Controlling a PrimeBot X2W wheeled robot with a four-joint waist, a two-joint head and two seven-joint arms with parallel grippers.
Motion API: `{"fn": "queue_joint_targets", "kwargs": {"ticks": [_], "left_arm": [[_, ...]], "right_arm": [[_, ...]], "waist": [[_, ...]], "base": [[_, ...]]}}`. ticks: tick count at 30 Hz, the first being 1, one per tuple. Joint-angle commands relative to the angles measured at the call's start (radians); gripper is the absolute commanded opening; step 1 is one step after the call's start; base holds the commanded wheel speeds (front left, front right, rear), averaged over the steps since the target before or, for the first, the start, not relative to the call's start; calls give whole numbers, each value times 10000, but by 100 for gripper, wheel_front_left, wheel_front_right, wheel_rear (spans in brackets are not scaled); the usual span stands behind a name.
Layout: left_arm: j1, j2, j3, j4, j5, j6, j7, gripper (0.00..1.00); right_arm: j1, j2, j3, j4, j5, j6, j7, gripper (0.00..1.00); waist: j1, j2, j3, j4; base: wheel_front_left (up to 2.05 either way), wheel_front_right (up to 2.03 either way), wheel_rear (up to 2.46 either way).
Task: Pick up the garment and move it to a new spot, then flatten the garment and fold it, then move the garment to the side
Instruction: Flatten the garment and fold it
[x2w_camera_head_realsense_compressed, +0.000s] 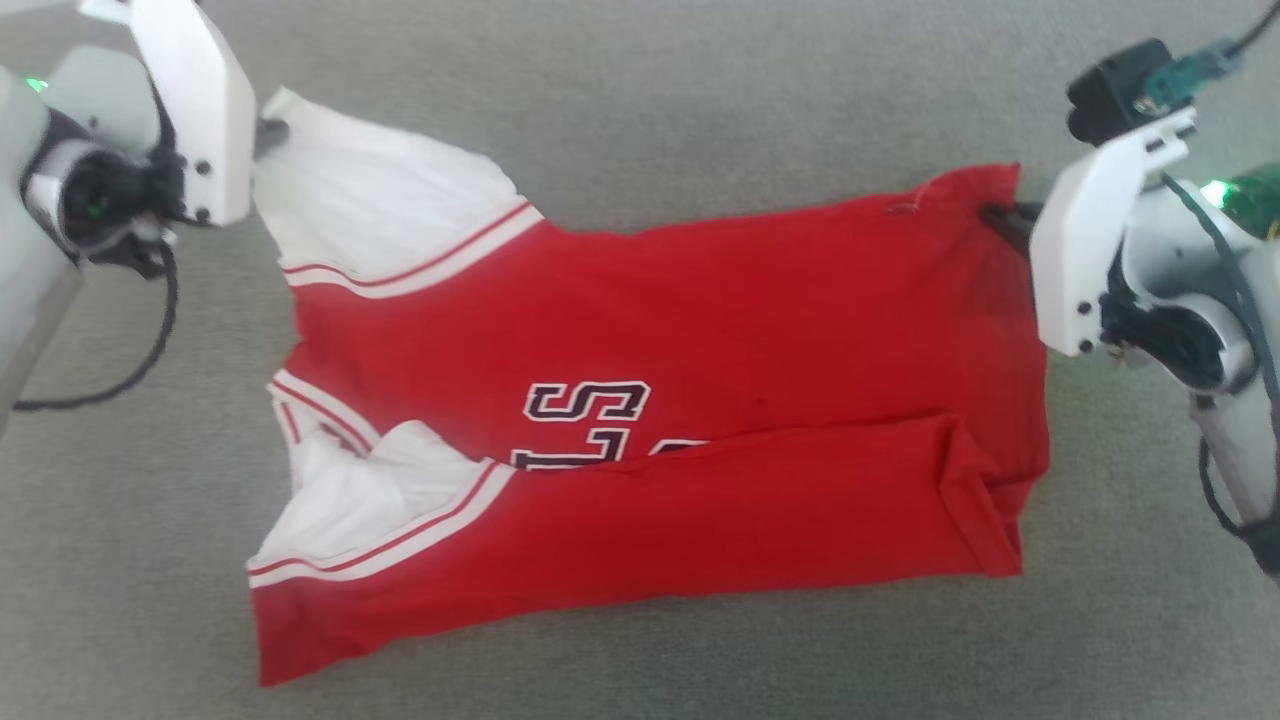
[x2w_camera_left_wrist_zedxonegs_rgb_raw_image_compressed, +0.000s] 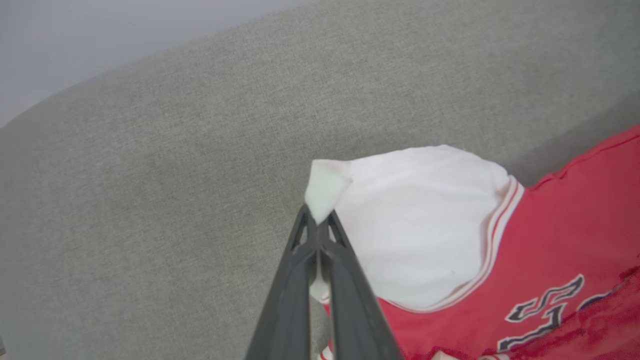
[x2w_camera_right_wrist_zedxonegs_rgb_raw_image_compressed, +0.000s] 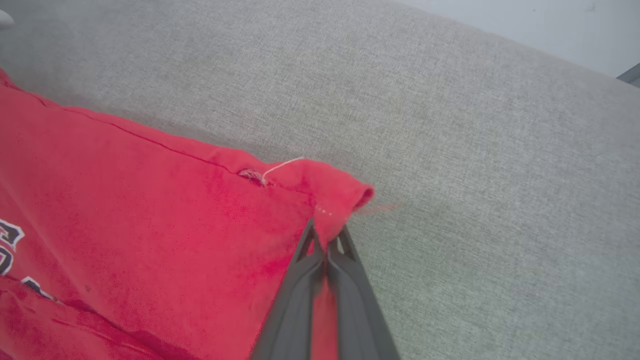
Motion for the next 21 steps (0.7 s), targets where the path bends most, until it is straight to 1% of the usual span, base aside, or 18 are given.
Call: {"fn": "queue_joint_targets", "kwargs": {"ticks": [1, 5, 9, 13, 17, 21], "left_arm": [[175, 100, -24, -162, 16, 112, 10, 0], [711, 661, -103, -1794, -2, 747, 142, 0], [1348, 1497, -151, -3838, -98, 1628, 288, 0], [2031, 2390, -228, -5942, -177, 2558, 376, 0], [2708, 3103, -329, -7728, -240, 3390, 398, 0], [3501, 3532, -518, -8880, -481, 3929, 250, 0]], "right_arm": [[192, -43, -61, -112, 43, -4, 31, 0], [900, -308, -468, -917, 42, -4, 270, 0], [1751, -427, -1026, -1801, -21, -4, 566, 0], [2764, -477, -1797, -2688, -34, -2, 897, 0], [3903, -344, -2432, -3495, -38, -2, 1387, 0], [4939, -138, -2947, -4060, -73, -2, 1812, 0]], "waist": [[0, 0, -202, 188], [0, 0, -475, 410], [0, 0, -701, 572], [0, 0, -864, 741], [0, 0, -956, 849], [0, 0, -1010, 882]], "base": [[0, 0, 0], [0, 0, 0], [0, 0, 0], [0, 0, 0], [0, 0, 0], [0, 0, 0]]}}
